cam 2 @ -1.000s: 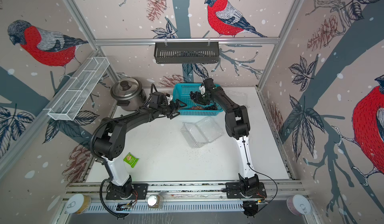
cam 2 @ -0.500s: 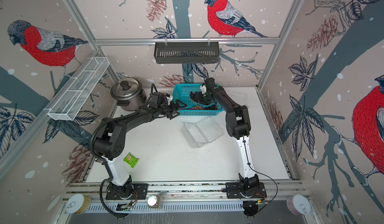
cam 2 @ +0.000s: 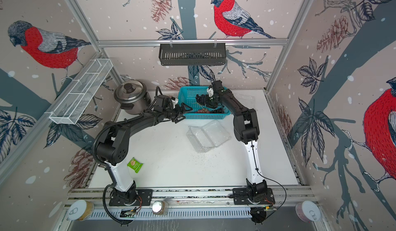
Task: Pack grapes into containers
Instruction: Adjust the basket at the center of the board, then pick up the grape from the basket.
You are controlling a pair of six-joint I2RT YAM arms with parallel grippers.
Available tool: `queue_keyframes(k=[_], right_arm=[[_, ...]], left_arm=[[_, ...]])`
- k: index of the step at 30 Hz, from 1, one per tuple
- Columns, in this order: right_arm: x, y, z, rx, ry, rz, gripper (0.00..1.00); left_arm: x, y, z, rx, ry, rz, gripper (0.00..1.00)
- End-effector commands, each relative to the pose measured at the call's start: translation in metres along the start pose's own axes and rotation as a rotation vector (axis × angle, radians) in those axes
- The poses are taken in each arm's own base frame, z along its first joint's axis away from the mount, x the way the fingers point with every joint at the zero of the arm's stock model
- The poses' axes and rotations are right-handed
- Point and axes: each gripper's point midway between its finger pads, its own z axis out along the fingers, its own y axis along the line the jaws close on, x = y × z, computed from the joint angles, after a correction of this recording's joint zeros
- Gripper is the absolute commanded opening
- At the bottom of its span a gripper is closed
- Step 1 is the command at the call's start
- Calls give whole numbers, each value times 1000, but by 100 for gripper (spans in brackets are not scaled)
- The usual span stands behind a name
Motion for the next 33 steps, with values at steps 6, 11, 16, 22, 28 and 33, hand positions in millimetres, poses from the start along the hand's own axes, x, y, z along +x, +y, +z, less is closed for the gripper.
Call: queue_keyframes(k=[6,11,16,22,28,33], right_arm=[[-2,5,-3,-25,-20,-17,61],[1,3,1,-32,-16,-9,61],[1,5,1,-39,-14,-11,61],[1,5,0,-39,-15,-14,60],[2,6,-2,-40,-15,-16,60],[2,6,-1,-44,-14,-19,60]], left_arm=[[-20,-48,-29,16,-69,94,93],[-30,-47,-22,27,-84,99,91],[-40,-38,5,45,-53,78,88],[-55,-39,29,77,-52,48,84],[-66,-32,48,69,-59,40,73],[-69,-18,57,36,-68,29,70]])
